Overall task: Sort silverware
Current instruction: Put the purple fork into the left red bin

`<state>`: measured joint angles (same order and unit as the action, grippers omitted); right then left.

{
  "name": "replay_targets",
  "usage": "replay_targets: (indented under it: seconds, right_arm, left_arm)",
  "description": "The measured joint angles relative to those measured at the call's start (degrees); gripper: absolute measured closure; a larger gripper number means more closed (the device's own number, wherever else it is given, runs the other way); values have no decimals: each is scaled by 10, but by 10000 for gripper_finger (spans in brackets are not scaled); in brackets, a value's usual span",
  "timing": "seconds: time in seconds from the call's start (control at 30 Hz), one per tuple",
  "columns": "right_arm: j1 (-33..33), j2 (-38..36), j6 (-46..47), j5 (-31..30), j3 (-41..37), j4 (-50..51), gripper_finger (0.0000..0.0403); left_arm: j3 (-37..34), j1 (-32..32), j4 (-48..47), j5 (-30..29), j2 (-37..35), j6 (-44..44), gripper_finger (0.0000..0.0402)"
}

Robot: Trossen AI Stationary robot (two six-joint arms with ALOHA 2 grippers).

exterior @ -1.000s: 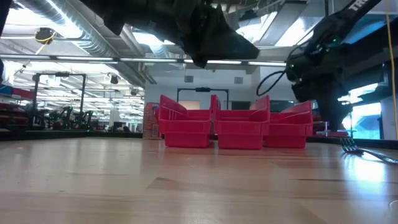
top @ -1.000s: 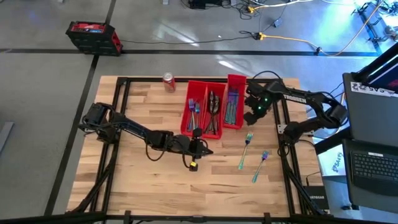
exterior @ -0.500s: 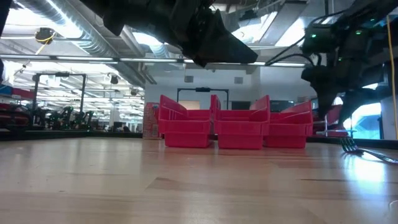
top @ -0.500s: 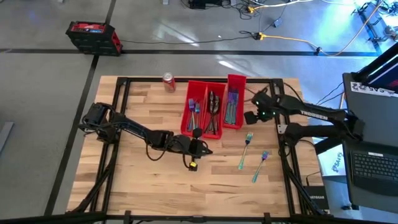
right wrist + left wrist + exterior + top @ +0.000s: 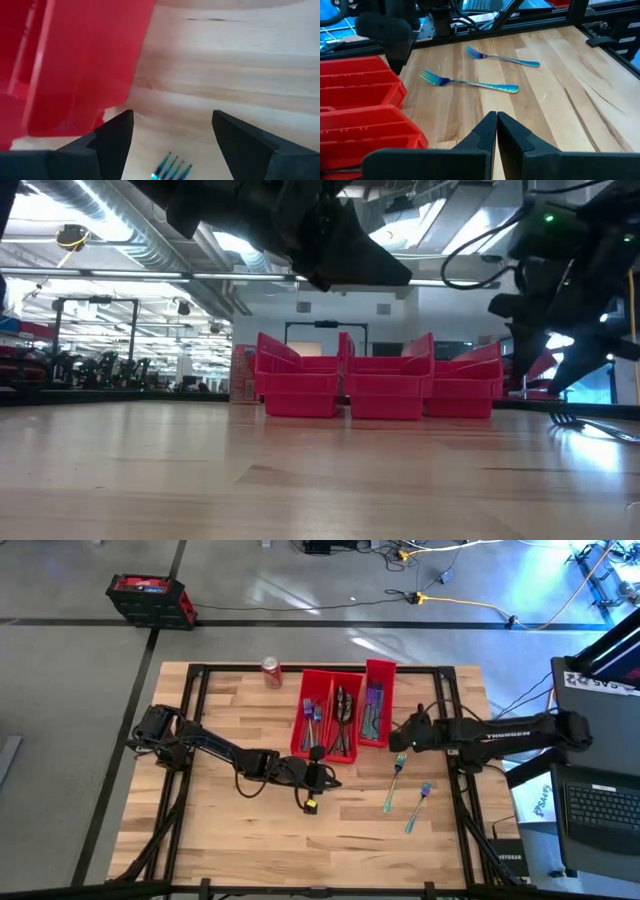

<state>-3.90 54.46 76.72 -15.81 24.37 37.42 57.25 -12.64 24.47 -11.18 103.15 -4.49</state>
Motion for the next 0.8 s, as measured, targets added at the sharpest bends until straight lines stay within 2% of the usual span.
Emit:
replay_targets:
  seconds: [0.13,0.33,0.7,0.8]
  right_arm:
    - [55,0,73,-44,-31,-37,148]
    - [122,0,189,-96,-59,-33,148]
    - [220,0,236,-125,-62,-23,148]
    - [243,0,264,-152,-64,-14,148]
  left_arm:
    - [0,0,0,0,0,5,402]
    - [0,0,1,0,0,8,402]
    - [0,0,1,0,0,19,402]
    - [0,0,1,0,0,31,402]
